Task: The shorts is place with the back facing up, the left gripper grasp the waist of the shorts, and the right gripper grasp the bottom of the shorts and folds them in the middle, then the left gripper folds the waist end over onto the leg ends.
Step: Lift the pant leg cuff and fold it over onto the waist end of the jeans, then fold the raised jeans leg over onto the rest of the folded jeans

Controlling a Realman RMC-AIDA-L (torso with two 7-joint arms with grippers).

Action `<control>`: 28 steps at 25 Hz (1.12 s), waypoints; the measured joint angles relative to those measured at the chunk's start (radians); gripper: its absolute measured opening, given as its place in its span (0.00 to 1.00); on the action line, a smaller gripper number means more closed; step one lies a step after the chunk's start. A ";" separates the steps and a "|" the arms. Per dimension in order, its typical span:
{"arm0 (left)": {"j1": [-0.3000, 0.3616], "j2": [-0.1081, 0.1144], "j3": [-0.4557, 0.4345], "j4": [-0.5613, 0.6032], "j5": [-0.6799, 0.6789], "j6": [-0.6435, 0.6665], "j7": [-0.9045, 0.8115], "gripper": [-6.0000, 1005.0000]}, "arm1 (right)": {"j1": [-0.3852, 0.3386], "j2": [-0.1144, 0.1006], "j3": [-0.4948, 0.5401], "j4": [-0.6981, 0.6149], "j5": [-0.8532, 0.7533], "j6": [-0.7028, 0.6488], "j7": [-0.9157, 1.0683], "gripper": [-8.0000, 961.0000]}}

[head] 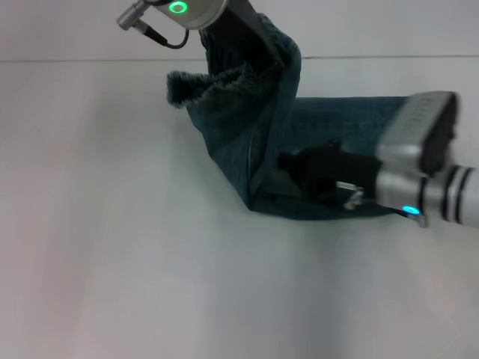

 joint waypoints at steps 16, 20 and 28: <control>-0.155 -0.014 0.383 -0.295 -0.111 -0.301 -0.022 0.08 | -0.402 -0.017 -0.003 -0.263 -0.059 -0.419 0.058 0.01; -0.208 -0.014 0.551 -0.352 -0.163 -0.399 -0.055 0.08 | -0.397 -0.011 -0.003 -0.259 -0.079 -0.416 0.060 0.01; -0.226 -0.014 0.614 -0.362 -0.145 -0.429 -0.094 0.28 | -0.390 -0.009 0.000 -0.258 -0.082 -0.427 0.064 0.01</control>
